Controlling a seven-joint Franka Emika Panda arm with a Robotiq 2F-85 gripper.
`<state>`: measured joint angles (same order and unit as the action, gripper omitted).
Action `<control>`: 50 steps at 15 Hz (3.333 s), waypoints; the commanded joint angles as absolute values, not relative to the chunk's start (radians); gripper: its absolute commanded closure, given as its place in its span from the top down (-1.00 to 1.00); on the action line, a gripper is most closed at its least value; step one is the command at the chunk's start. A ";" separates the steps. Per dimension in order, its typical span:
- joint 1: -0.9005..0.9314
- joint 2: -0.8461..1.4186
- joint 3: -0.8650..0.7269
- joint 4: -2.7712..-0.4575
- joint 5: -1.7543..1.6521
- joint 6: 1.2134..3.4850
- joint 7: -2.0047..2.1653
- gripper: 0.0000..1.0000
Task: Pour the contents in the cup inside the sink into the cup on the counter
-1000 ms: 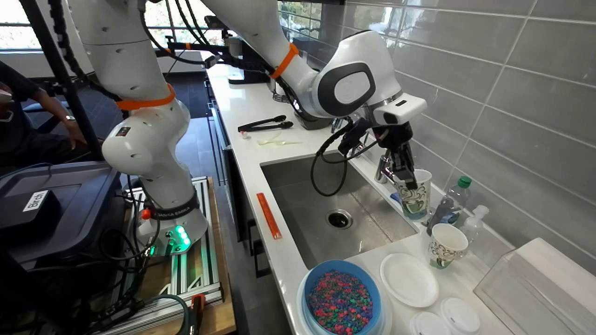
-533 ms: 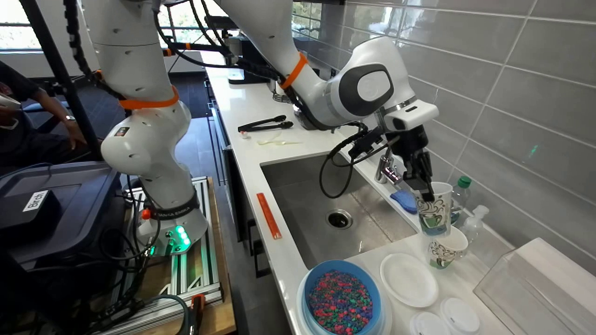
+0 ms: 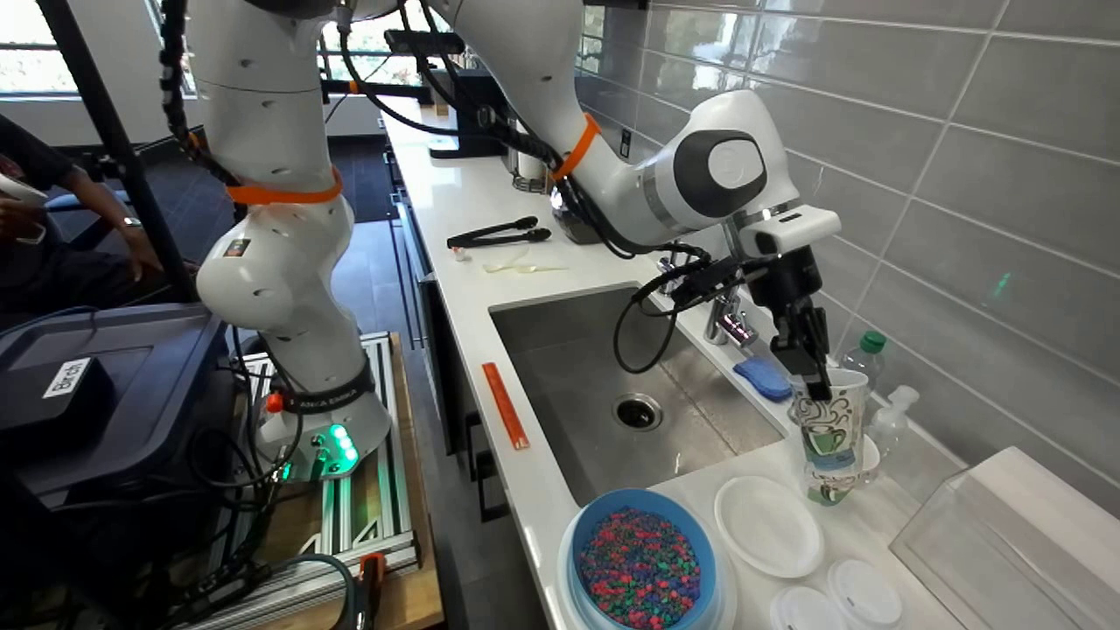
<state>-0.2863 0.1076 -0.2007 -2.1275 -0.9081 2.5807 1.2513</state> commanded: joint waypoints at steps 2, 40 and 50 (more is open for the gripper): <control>-0.250 0.124 -0.233 -2.109 -0.906 2.567 1.261 -0.93; -0.115 0.365 -0.222 -1.881 -1.251 2.182 1.694 -0.98; -0.104 0.414 -0.196 -1.840 -1.292 2.085 1.746 -0.98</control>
<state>-0.1123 0.3817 -0.2039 -1.8749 -1.2523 2.1351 1.6944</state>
